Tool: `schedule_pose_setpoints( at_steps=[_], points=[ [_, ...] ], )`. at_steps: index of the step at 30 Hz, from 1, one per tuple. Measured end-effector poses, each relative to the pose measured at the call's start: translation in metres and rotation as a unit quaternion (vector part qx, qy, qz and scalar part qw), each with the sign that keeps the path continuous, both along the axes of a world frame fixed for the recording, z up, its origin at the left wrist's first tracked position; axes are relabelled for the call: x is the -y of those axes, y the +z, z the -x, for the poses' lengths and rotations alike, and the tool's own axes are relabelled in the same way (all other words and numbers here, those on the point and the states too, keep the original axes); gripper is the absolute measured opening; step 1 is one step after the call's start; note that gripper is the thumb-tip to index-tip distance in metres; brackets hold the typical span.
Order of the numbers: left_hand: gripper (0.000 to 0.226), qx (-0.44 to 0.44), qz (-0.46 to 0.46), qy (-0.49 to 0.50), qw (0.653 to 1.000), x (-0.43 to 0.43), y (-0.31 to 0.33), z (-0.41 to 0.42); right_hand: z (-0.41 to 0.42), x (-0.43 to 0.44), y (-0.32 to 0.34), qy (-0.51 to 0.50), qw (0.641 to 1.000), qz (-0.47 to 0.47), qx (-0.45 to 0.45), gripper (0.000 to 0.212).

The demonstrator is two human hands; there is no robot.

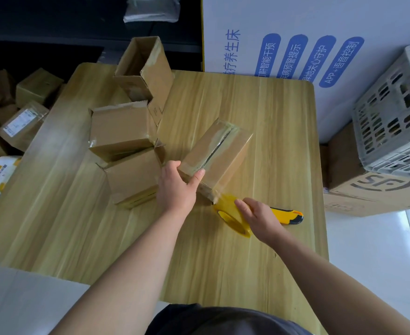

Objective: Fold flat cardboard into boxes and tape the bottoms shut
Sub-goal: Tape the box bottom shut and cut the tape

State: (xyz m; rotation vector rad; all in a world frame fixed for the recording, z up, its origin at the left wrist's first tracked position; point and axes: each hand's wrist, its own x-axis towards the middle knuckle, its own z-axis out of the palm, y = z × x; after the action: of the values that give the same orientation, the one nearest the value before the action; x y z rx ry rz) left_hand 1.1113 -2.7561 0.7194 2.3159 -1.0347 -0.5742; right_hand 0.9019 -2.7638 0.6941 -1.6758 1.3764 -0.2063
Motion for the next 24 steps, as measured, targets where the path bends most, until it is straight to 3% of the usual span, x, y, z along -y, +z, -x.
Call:
schedule_pose_setpoints(
  at_steps=[8, 14, 19, 24],
  points=[
    [0.084, -0.088, 0.03, -0.004, 0.996, -0.017, 0.004, 0.019, 0.005, -0.009, 0.004, -0.031, 0.996, -0.049, 0.065, 0.048],
    [0.101, -0.243, 0.004, 0.09, 0.966, -0.055, -0.003, 0.056, 0.008, -0.01, 0.007, -0.023, 0.994, -0.046, 0.1, 0.044],
    [0.06, -0.467, -0.001, 0.17, 0.868, -0.044, -0.013, 0.086, 0.007, -0.009, 0.007, 0.007, 0.994, -0.036, 0.103, 0.045],
    [0.043, -0.469, 0.015, 0.193, 0.862, -0.032, -0.016, 0.092, 0.017, 0.001, 0.001, 0.063, 0.997, -0.011, 0.038, 0.045]
  ],
)
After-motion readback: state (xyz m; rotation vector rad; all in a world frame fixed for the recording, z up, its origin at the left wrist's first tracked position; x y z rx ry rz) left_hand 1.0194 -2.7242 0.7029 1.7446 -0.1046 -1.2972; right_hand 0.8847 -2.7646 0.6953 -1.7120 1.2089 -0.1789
